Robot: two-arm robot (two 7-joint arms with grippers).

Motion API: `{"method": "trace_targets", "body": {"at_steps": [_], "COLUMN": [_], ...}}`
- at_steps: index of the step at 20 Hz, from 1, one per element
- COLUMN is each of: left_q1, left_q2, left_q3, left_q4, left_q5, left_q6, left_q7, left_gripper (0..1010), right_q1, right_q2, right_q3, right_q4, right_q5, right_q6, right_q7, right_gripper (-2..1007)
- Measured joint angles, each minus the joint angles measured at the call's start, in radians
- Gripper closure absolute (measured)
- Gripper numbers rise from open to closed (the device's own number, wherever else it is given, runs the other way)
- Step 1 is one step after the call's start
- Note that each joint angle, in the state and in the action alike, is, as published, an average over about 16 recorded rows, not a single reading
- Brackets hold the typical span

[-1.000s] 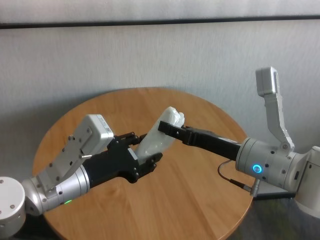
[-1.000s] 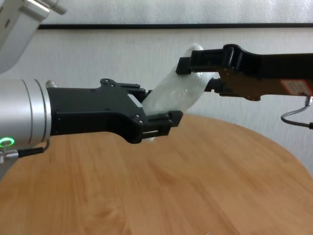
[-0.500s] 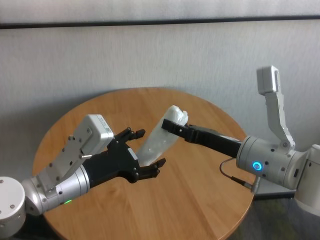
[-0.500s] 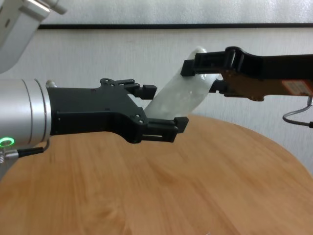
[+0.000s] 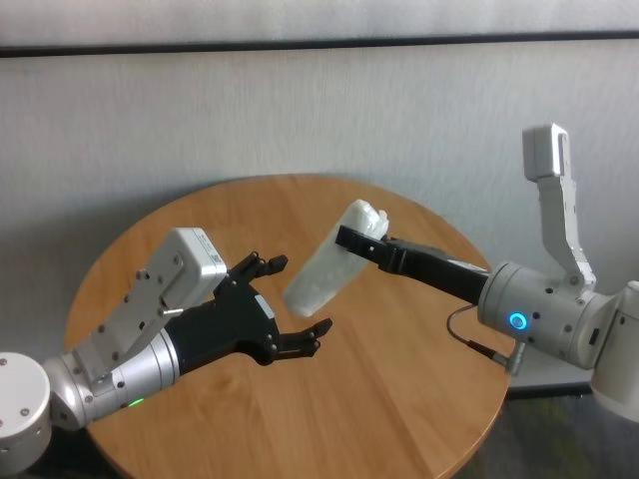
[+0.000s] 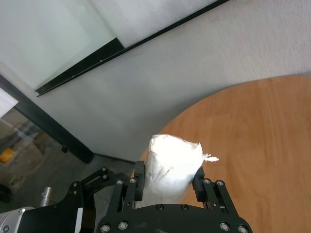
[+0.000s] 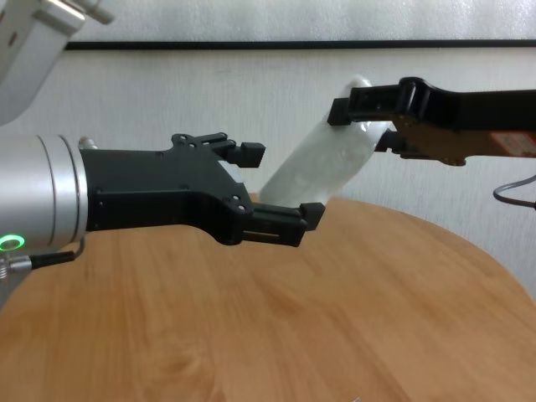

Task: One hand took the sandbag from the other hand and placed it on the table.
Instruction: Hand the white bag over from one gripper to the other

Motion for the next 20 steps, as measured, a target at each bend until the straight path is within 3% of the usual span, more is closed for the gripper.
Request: {"method": "trace_targets", "body": {"at_steps": [20], "left_q1": [0.000], "left_q2": [0.000], "left_q3": [0.000], "left_q4": [0.000], "left_q5": [0.000], "left_q6": [0.000], "left_q7": [0.000], "left_gripper": [8], "right_q1": [0.024], "right_q2": [0.020], "right_q3": [-0.022], "right_q4": [0.020], "right_q5": [0.022], "right_q6": [-0.035], "right_q7": [-0.017], "right_gripper": [433]}}
